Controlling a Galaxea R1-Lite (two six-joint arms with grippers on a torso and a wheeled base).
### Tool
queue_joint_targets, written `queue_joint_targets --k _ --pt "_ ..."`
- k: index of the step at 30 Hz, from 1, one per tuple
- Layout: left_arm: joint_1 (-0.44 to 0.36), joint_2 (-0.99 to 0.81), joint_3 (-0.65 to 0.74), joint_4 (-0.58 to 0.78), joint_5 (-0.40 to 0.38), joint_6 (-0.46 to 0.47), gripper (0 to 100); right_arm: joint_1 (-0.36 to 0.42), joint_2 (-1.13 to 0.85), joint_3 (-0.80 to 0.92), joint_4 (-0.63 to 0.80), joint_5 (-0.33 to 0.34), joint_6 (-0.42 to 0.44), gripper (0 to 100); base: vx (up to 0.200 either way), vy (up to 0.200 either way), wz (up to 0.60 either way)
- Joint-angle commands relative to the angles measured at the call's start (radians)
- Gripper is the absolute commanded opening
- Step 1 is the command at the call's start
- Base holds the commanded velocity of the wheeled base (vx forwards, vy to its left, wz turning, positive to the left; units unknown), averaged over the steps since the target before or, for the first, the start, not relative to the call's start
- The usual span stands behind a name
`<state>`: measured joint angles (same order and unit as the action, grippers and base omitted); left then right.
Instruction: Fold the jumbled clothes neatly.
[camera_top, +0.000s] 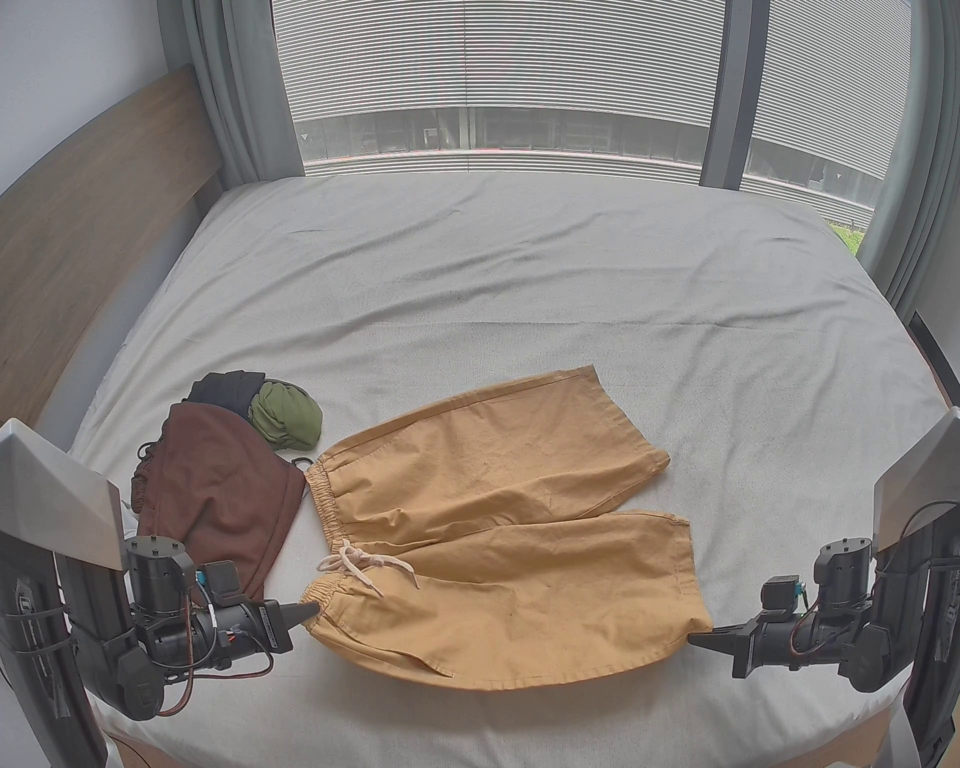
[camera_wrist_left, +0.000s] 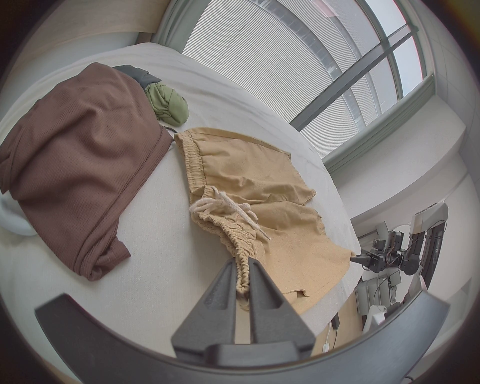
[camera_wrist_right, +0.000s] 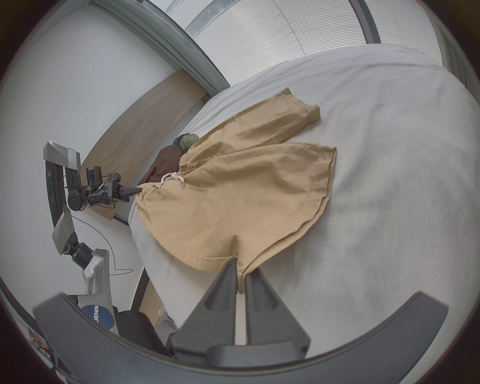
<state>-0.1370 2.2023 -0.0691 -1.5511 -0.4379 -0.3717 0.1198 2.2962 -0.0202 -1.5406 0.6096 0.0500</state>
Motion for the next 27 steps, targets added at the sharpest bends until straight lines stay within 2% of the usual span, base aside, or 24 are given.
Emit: queue_joint_targets --k 1,9,16,27 --pt "0.0 -0.015 -0.015 -0.001 0.001 -0.003 0 -0.008 -0.027 -0.015 -0.001 -0.001 0.001 0 0.0 0.0 0.0" --pt "-0.012 -0.027 -0.081 -0.001 0.007 -0.007 0 0.001 -0.095 -0.053 0.001 -0.007 0.051 0 0.0 0.0 0.0" --pt "-0.012 -0.064 -0.133 -0.001 0.002 -0.092 0 0.0 -0.109 -0.09 0.001 -0.01 0.085 0 0.0 0.0 0.0" --pt "-0.013 -0.067 -0.155 -0.003 0.007 -0.113 0 0.001 -0.159 -0.121 -0.001 -0.013 0.145 0 0.0 0.0 0.0"
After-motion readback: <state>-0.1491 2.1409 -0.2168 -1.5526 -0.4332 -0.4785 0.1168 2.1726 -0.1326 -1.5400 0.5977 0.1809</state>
